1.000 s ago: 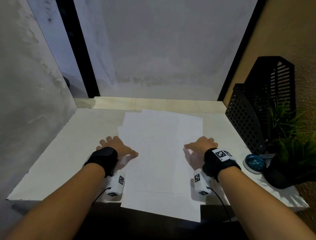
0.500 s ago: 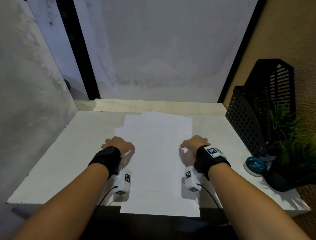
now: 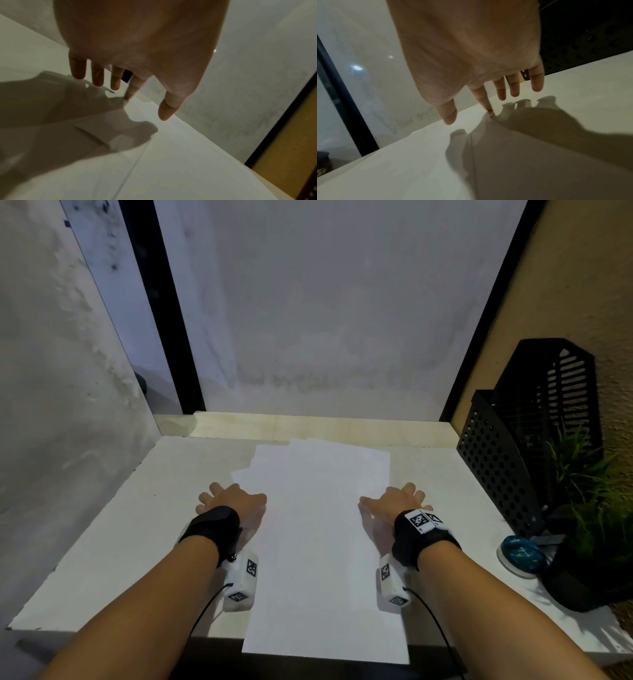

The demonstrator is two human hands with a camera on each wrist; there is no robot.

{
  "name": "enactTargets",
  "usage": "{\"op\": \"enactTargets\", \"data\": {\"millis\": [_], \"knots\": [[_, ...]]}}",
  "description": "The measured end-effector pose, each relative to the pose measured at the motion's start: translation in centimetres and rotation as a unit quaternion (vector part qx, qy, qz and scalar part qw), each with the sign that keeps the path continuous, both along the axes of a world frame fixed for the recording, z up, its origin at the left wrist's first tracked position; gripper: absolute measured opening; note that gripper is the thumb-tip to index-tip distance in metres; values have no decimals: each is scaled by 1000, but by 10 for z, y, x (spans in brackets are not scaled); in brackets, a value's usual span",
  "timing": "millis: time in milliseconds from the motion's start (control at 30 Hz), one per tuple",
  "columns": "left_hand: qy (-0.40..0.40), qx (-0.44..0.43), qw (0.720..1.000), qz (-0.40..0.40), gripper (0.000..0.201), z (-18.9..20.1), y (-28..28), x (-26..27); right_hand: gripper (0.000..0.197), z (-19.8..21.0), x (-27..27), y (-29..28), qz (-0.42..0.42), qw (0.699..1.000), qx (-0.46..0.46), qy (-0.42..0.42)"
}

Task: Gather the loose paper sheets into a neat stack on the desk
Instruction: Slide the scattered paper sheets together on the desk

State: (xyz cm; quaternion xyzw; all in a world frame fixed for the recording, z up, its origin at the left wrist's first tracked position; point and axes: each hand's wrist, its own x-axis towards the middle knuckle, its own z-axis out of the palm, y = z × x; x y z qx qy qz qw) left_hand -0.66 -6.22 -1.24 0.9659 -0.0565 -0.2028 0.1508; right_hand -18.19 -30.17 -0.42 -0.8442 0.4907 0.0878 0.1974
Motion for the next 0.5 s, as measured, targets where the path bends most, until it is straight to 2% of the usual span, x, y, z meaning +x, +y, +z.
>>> {"op": "enactTargets", "data": {"millis": [100,233,367,433,500], "knots": [[18,-26,999,-14,71,3,-11,6,71,1,14,7,35,999,26,0],[39,-47,997,-41,80,5,-18,11,74,-6,24,20,67,998,6,-18],[-8,-12,1000,-14,70,3,-11,13,80,-15,27,10,-12,999,-43,-1],[-21,-4,1000,-16,65,0,-9,14,79,-17,30,6,3,998,-54,17],[-14,-20,1000,-15,69,-3,-10,14,78,-15,35,7,19,999,-36,10]]}}
